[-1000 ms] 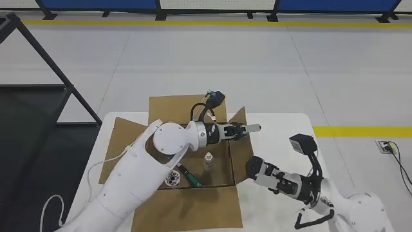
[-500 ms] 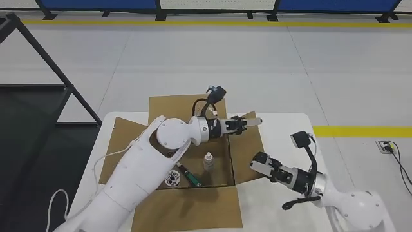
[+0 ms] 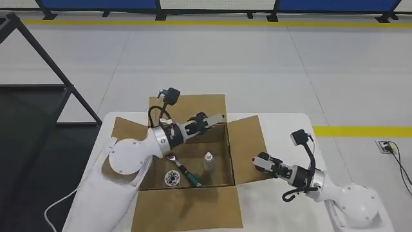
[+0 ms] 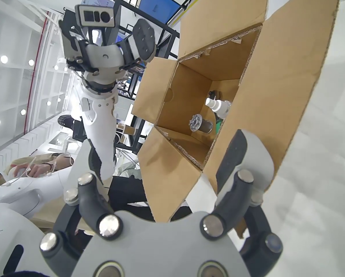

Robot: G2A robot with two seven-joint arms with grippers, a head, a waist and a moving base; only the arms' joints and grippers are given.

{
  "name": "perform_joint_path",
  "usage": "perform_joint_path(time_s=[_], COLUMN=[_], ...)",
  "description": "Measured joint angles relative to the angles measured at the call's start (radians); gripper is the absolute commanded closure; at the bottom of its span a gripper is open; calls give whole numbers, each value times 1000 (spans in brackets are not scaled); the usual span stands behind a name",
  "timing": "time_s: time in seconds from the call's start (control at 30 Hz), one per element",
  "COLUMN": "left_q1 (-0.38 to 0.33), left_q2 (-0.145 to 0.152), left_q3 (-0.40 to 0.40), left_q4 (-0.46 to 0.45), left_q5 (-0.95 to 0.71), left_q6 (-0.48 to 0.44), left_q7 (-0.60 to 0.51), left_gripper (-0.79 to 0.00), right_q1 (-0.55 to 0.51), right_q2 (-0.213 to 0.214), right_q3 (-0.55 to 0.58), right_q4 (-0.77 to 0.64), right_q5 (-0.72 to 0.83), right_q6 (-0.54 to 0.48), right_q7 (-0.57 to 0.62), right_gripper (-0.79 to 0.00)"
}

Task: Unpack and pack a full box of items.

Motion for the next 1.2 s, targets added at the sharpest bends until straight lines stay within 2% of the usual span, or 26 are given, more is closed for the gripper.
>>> perform_joint_path(time_s=[0.1,0.5,0.7,1.2], left_q1=[102,100,166,466], left_q2=[17,16,18,32], left_q3=[-76,-69,-118,-352], left_q4=[-112,-107,-148,-330], left_q5=[22,19,-26,-69], left_q6=[16,8,19,75], left_q7=[-8,-2,115,410], left_gripper=[-785,-785,-785,-785], right_q1=[2,-11,-16,11], right_q2=[0,2,9,23], right_q3=[-2,-18,-39,-73], right_q4=[1,-16,-19,77], right_q5=[-2,3,-39,-40], right_q6=[2,-2,20,32], right_q7=[-2,-17,-40,-55], right_gripper=[-785,-785,-785,-785])
